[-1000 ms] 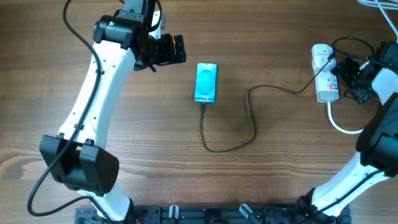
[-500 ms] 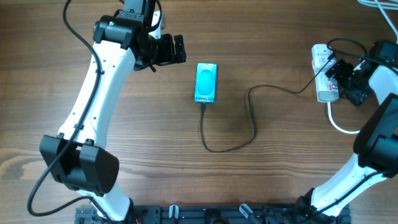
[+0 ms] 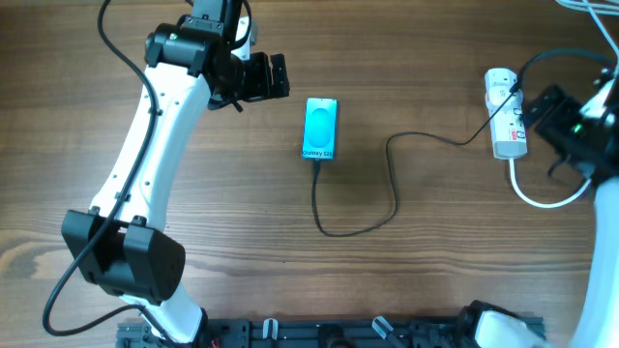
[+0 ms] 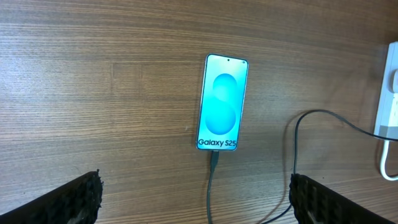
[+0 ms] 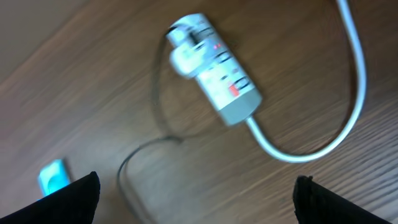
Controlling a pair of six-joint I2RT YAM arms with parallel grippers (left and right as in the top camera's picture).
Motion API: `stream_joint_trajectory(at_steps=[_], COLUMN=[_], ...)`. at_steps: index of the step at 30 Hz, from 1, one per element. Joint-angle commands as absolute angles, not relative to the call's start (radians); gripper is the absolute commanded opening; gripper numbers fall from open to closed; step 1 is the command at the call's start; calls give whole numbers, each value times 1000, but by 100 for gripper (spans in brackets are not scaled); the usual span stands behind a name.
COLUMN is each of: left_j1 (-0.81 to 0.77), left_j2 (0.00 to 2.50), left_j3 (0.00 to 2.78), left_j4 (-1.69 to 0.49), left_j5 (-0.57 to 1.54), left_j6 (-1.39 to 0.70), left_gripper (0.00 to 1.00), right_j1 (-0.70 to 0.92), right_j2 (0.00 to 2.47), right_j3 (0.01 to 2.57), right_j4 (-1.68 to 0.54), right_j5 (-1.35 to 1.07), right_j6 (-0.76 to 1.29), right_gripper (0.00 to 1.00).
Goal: Plug charger to phone and switch on socket
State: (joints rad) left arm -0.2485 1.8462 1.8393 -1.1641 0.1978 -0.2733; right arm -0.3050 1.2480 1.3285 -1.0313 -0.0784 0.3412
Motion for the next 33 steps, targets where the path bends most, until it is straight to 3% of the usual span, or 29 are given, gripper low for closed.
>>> stream_joint_trajectory(at_steps=[1, 6, 11, 29, 33], left_j1=[-249, -249, -249, -249, -249], left_j2=[1851, 1851, 1851, 1851, 1851], left_j3=[1832, 1832, 1832, 1832, 1832], left_j4=[-1164, -1164, -1164, -1164, -1164], left_j5=[189, 189, 189, 188, 189], left_j6=[-278, -278, -278, -278, -278], left_gripper=[100, 100, 100, 100, 100], right_j1=[-197, -70, -64, -64, -34], right_j2=[1071, 882, 814, 825, 779], right_j3=[1257, 1232, 1232, 1228, 1171], right_j4=[-1082, -1228, -1375, -1375, -1262], right_j5=[-90, -90, -90, -61, -34], right_j6=[319, 430, 531, 522, 424], right_gripper=[100, 100, 100, 100, 100])
